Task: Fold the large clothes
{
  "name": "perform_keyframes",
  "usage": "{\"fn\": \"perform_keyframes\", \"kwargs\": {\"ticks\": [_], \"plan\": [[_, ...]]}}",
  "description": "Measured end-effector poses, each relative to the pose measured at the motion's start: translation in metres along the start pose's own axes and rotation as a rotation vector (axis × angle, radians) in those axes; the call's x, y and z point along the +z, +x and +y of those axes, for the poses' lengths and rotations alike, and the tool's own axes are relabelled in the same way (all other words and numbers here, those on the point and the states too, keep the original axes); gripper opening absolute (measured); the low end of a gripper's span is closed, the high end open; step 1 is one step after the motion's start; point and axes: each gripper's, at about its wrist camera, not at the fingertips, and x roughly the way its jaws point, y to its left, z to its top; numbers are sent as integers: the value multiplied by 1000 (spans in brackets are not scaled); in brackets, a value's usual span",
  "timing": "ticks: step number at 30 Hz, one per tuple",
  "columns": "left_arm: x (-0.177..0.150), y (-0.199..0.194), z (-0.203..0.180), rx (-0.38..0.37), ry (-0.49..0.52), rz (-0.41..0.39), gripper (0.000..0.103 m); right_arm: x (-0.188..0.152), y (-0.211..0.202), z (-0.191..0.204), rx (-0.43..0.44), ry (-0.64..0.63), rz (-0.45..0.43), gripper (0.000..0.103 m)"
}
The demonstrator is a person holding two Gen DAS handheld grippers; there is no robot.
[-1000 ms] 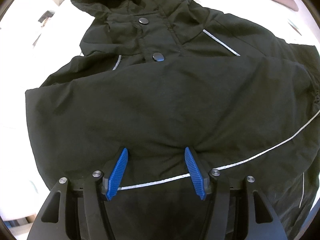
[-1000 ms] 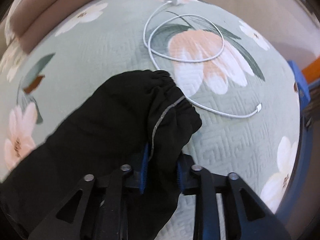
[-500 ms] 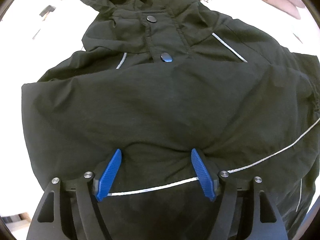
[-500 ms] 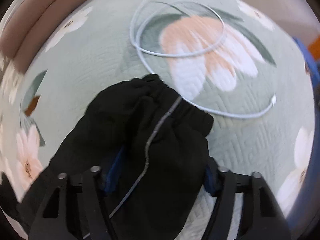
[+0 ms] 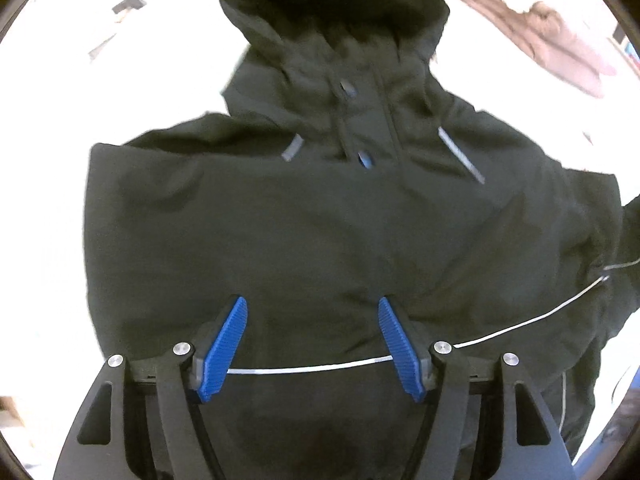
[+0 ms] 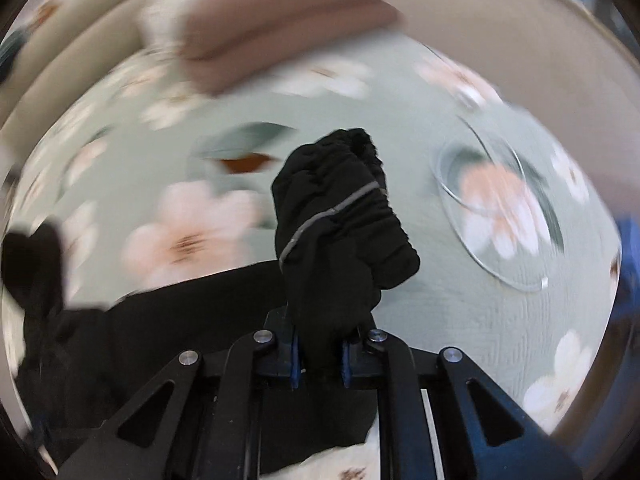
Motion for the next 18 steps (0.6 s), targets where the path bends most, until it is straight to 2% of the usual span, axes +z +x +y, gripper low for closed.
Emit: {"fn": "perform_keyframes", "kwargs": {"ticks": [4, 10, 14, 18], "plan": [[-7, -30, 17, -1, -34, -55, 70, -21, -39, 80, 93, -160, -33, 17], [-37, -62, 51, 0, -118, -78, 69, -91, -76, 221, 264, -380, -18, 17], [-59, -73, 78, 18, -162, -79, 69, -147, -80, 314, 425, -449, 55, 17], [-84, -84, 110, 27, -223, -77, 69, -201, -65, 394, 529, -513, 124, 20]]}}
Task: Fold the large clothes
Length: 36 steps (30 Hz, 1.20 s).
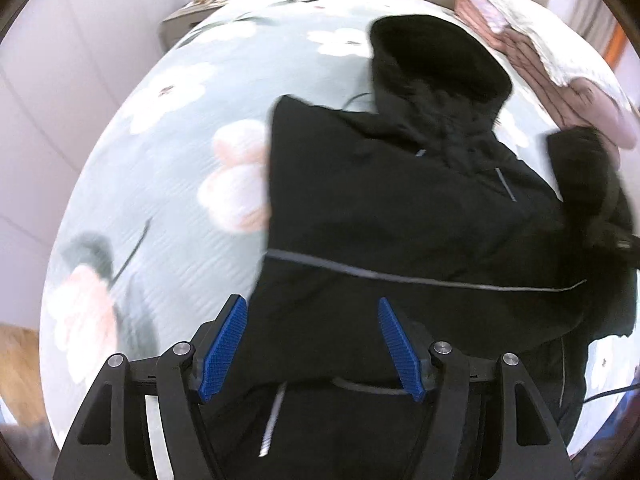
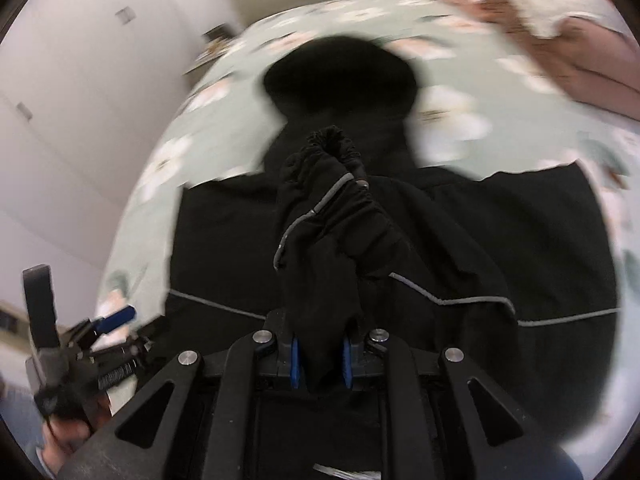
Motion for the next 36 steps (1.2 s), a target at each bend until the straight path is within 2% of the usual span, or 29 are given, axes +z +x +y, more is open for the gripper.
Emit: {"fn": "perform_keyframes", "kwargs": {"ticks": [4, 6, 7, 9, 12, 15, 17, 19, 20, 23, 24, 25, 26, 28, 31, 32, 34, 36], "plan": [[-11, -9, 29, 2, -27, -11, 69, -10, 65, 55, 27, -43, 95, 28], [-15, -10, 38, -12, -29, -12, 69, -16, 99, 63, 23, -58, 172, 64], [-16, -8, 42, -26, -26, -8, 69, -20, 117, 66, 28, -58, 230, 65], [-14, -4, 45, -66, -14, -8, 69, -26, 122, 65, 51, -63, 239, 66], [-5, 2, 41, -157, -7, -10, 69, -29, 84, 61, 103, -81, 188, 66], [10, 7, 28, -312, -4, -4, 69, -38, 41, 43, 102, -66, 123, 71], [19, 15, 14, -388, 8, 5, 70, -45, 13, 15, 37, -42, 92, 72], [29, 32, -5, -482, 29, 59, 70, -48, -4, -17, -39, -12, 83, 72], [33, 39, -11, -498, 28, 73, 70, -51, -10, -35, -75, 9, 84, 72], [42, 71, -28, -483, -24, 118, 69, -57, -21, -76, -127, 97, 78, 72], [45, 85, -35, -454, -36, 142, 40, -60, -23, -89, -134, 127, 79, 72], [46, 90, -38, -446, -32, 150, 20, -59, -25, -94, -146, 139, 78, 72], [48, 90, -41, -439, -24, 139, 20, -61, -27, -101, -177, 145, 71, 72], [52, 72, -37, -449, -17, 60, 19, -61, -38, -113, -248, 144, 43, 72], [62, 35, -7, -477, -61, -40, 18, -55, -49, -132, -294, 168, 6, 72], [63, 29, 4, -480, -76, -49, 18, -52, -50, -138, -308, 177, 5, 72], [64, 34, 22, -464, -89, -11, 19, -46, -41, -144, -327, 182, 19, 72], [62, 61, 29, -434, -77, 88, 19, -44, -25, -150, -335, 175, 39, 72]]}}
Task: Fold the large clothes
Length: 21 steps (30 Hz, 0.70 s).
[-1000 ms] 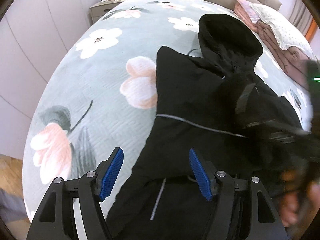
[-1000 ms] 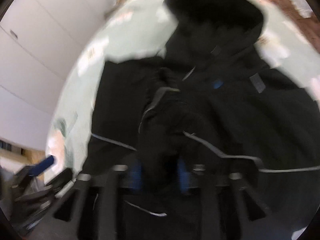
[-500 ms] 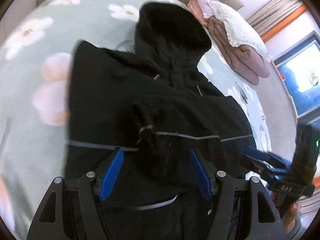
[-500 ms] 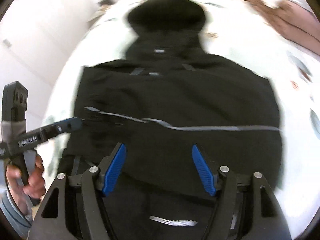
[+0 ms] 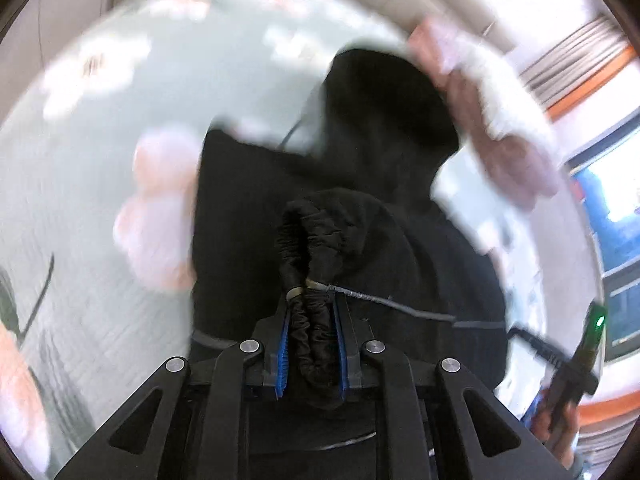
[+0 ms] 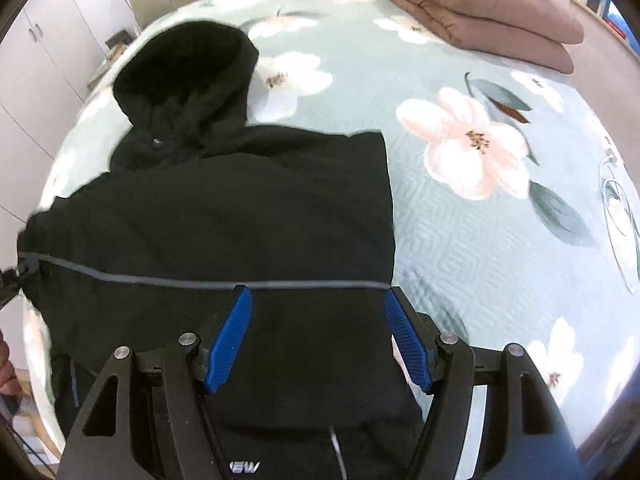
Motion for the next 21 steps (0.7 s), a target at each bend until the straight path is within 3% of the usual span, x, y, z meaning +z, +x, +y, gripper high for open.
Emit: {"fn": "perform_keyframes", "kwargs": {"ticks": [1, 2, 4, 6, 8, 10, 12, 13, 15, 18, 21], "plan": [[-4, 20, 8, 38, 3, 69, 22, 0, 12, 0, -13, -9, 17, 72], [-7, 30, 11, 53, 9, 89, 22, 0, 30, 2, -42, -21, 48, 72], [-10, 42, 17, 35, -16, 89, 23, -6, 49, 7, -87, -61, 89, 76], [-7, 43, 17, 15, -47, 85, 23, -8, 58, 3, -117, -63, 89, 89], [-6, 29, 15, 18, -41, 55, 24, -5, 67, -19, -31, 36, 138, 89], [-6, 9, 6, 46, -3, 23, 31, -1, 68, -39, 68, 154, 188, 89], [-7, -14, -5, 137, 58, -30, 33, 6, 47, -39, 52, 151, 147, 81], [-6, -29, -10, 211, 95, -72, 38, 10, 34, -35, 25, 122, 110, 81], [-2, -47, -15, 264, 123, -116, 42, 19, 4, -20, 4, 46, 10, 81], [5, -49, -37, 173, 172, -123, 43, 34, -17, 14, 58, -60, -82, 81], [11, -5, -68, 82, 221, -43, 43, 46, 7, 54, 64, -168, -46, 73]]}}
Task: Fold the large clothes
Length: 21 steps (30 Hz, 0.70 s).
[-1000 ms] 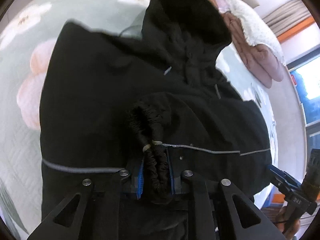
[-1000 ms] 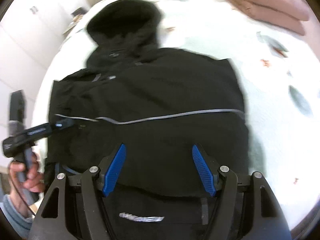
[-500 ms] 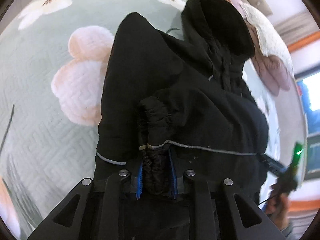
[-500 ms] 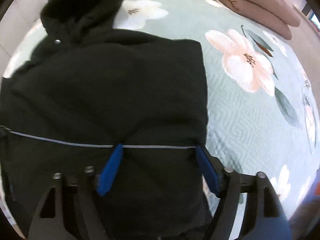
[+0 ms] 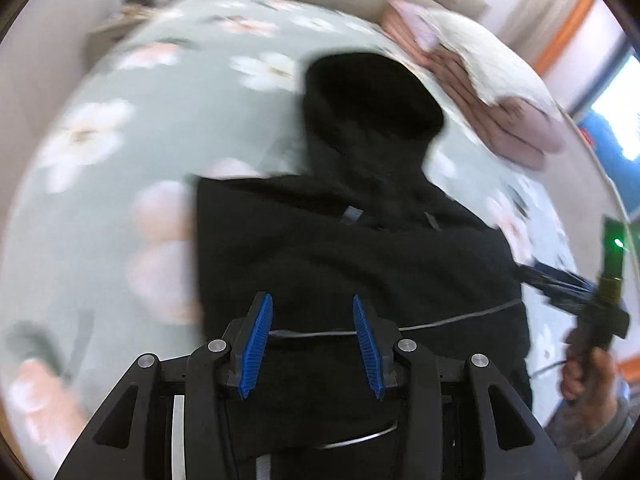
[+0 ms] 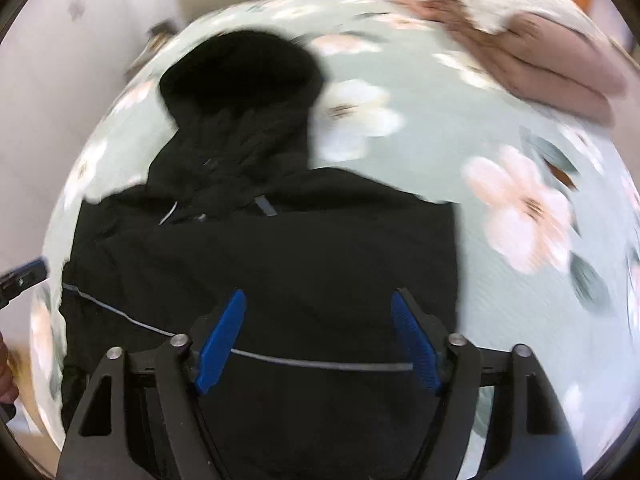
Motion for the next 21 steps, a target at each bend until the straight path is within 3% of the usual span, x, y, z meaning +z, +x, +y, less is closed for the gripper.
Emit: {"fn": "perform_keyframes", "kwargs": {"ticks": [5, 8, 13, 15, 17, 21], "plan": [[-11, 76, -1, 57, -9, 151, 43, -19, 52, 8, -53, -40, 114, 72], [-23, 83, 12, 38, -26, 152, 43, -29, 68, 6, -55, -52, 120, 72], [-11, 78, 6, 46, -7, 178, 43, -25, 69, 1, -47, -59, 148, 72], [1, 56, -4, -6, 24, 134, 43, -13, 54, -6, 8, -46, 152, 72], [24, 27, -13, -72, 58, 42, 43, 1, 32, -9, 56, -29, 98, 72], [92, 16, -20, -61, 96, -75, 43, 65, 7, -26, 75, 7, -54, 72]]}}
